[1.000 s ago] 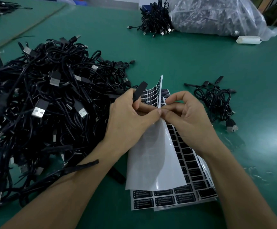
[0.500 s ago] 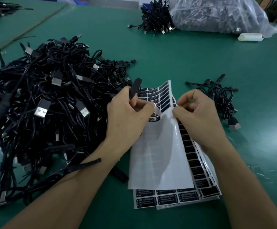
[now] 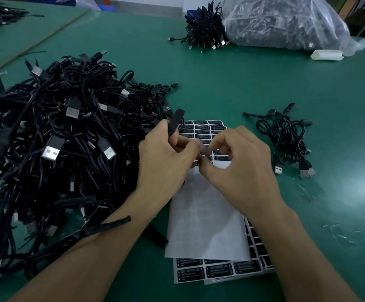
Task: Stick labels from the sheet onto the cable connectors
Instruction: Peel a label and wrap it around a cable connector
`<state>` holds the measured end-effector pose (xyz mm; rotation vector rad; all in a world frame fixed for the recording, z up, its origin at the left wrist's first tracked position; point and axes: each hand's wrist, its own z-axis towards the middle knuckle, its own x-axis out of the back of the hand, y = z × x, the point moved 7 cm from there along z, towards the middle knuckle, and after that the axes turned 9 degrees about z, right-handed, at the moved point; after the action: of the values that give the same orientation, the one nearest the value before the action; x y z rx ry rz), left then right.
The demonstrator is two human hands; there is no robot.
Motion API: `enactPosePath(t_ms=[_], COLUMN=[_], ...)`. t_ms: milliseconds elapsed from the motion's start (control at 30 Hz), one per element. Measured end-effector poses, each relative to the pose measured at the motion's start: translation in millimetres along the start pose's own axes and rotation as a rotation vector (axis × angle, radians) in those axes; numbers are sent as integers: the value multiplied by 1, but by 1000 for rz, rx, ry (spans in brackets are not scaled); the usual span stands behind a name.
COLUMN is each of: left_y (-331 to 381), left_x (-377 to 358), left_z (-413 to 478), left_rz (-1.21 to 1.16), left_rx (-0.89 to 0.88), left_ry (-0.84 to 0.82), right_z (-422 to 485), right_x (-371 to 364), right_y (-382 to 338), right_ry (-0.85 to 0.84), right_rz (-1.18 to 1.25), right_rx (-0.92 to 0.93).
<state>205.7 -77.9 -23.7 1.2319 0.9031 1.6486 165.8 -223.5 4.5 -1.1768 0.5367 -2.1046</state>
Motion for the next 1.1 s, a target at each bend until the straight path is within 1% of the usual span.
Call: enactPosePath(t_ms=[367,500,633,900,1000,1033,1100], left_y=[-1,-2,-1,1,5,6,6], left_x=[0,0,-1,-6,-5,-5,-3], left_z=[1,1,1,1,-1,-1,-1], left_rz=[16,22,26,-2,-33,-50,-53], left_rx=[5,3,-2,-8,-5,-7,-5], left_ry=[17,25,13,-32,-54,-57,-64], right_z=[-3,-3,-3,-4,-4,-4,-3], right_x=[-10,-9,-6,-8,-5,-3,-3], right_y=[1,1,-1,-4,-3,-1,11], right_ry=[-6,24,56,20,52,68,71], right_rz=[-66,-53,-51,-41,-27,7,157], right_rx=[-1,-2,-3,0,-6,-24,-156])
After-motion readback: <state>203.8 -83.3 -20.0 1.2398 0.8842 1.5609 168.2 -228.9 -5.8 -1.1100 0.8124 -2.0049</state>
